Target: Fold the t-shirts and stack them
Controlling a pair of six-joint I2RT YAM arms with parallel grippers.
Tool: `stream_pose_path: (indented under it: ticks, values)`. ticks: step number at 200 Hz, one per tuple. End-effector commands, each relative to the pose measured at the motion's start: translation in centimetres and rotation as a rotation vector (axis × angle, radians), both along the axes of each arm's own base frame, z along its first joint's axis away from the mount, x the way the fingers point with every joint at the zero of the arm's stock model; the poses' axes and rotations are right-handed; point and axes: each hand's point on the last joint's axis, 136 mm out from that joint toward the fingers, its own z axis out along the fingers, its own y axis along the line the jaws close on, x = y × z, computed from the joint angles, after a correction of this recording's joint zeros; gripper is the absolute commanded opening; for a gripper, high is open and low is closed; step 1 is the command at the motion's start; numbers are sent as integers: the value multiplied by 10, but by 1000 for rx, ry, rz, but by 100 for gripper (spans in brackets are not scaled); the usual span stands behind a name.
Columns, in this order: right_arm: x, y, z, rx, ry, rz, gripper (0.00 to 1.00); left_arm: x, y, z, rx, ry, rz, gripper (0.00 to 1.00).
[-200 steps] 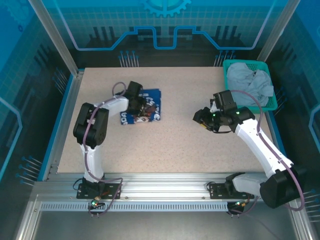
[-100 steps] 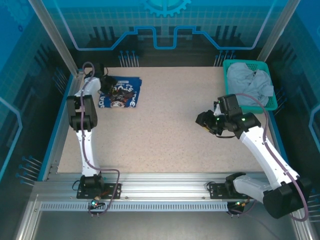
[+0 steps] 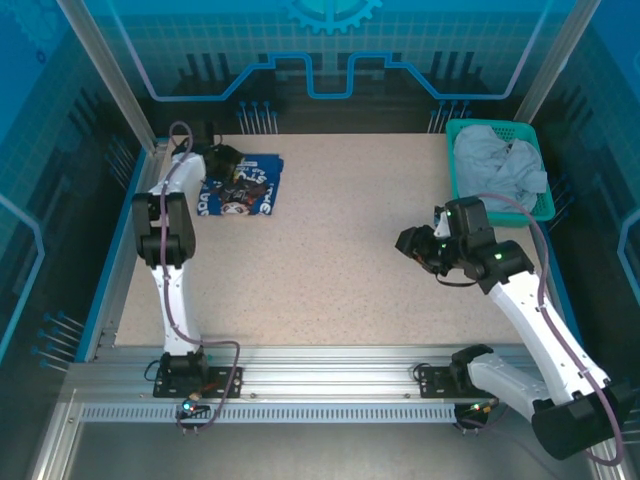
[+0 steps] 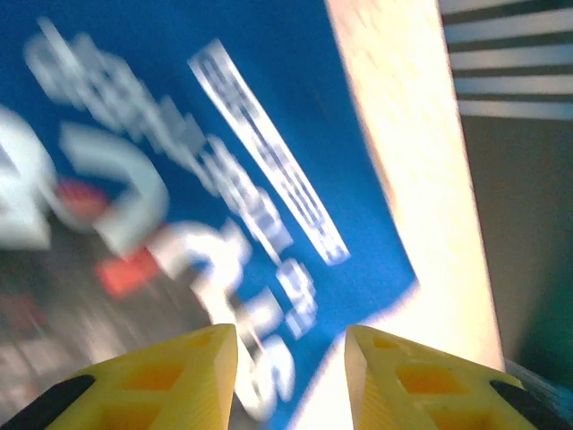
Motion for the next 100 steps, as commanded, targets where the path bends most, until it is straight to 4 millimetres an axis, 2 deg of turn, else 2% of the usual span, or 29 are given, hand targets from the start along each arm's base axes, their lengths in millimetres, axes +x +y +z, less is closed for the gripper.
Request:
stream_pose_path:
  ticks: [1,20,40,72,100]
  values:
    - [2,3,-2,24,-8,-8,44,-11,-40,13,-107,0,0,38]
    - [5,3,1,24,-18,-8,44,-21,-41,-18,-121,77,43,38]
    - [5,4,4,24,-25,-1,44,-22,-39,-42,-120,117,62,38]
    - [0,2,2,24,-18,-9,44,-20,-36,-68,-109,162,59,37]
    - [-4,0,-1,28,-10,-22,44,-22,-19,-89,-84,203,68,35]
